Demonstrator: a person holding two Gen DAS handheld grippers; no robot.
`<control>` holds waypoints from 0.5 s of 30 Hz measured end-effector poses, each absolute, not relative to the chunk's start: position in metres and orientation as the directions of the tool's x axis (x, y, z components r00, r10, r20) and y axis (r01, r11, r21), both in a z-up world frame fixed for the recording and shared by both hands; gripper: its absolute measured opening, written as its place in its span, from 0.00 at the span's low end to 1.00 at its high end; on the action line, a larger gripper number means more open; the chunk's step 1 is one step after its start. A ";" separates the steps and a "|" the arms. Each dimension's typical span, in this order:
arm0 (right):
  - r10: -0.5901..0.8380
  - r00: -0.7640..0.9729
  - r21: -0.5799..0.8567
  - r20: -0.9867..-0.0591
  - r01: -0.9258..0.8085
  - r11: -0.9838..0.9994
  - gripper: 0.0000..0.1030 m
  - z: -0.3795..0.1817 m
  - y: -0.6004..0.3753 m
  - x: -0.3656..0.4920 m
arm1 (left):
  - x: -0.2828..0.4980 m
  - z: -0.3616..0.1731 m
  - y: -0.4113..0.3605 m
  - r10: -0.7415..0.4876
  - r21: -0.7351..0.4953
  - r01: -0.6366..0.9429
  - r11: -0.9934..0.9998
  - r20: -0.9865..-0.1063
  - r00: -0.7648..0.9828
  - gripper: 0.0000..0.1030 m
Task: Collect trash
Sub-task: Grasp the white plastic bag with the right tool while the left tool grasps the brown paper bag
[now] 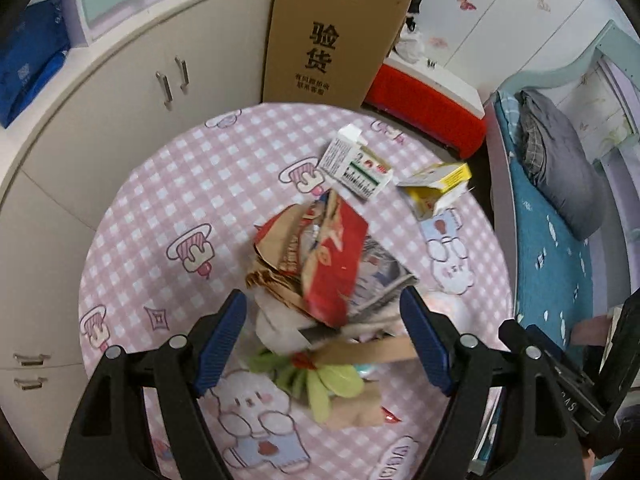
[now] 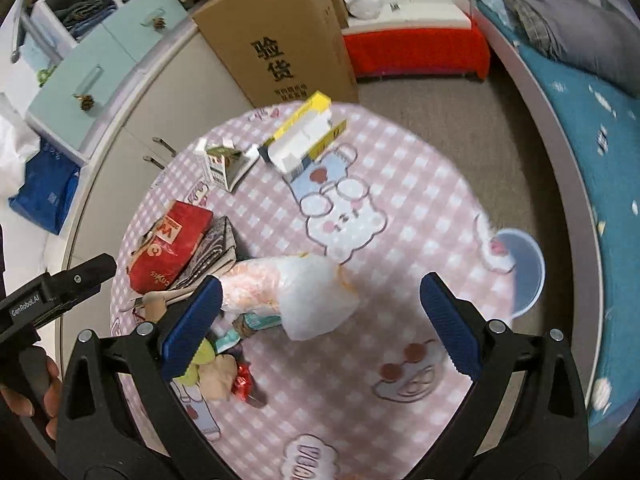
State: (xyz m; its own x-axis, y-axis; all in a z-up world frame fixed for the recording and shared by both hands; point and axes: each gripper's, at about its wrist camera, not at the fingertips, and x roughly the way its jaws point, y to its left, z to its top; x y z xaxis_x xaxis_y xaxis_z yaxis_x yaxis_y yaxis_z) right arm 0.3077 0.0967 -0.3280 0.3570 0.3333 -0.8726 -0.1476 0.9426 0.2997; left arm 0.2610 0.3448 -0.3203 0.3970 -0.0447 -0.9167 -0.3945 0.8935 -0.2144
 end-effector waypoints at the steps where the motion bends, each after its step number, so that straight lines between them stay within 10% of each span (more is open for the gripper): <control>1: 0.336 0.339 0.310 -0.879 -0.130 0.942 0.94 -0.336 0.100 0.309 | 0.262 -0.325 0.348 -0.049 -0.215 -0.392 0.895 -0.919 0.391 0.75; 12: 0.372 0.262 0.388 -0.890 0.012 0.921 0.94 -0.386 0.111 0.331 | 0.287 -0.364 0.363 -0.122 -0.252 -0.366 0.896 -0.932 0.342 0.41; 15: 0.401 0.233 0.415 -0.886 0.011 0.910 0.79 -0.392 0.115 0.334 | 0.291 -0.363 0.360 -0.138 -0.263 -0.343 0.902 -0.928 0.347 0.15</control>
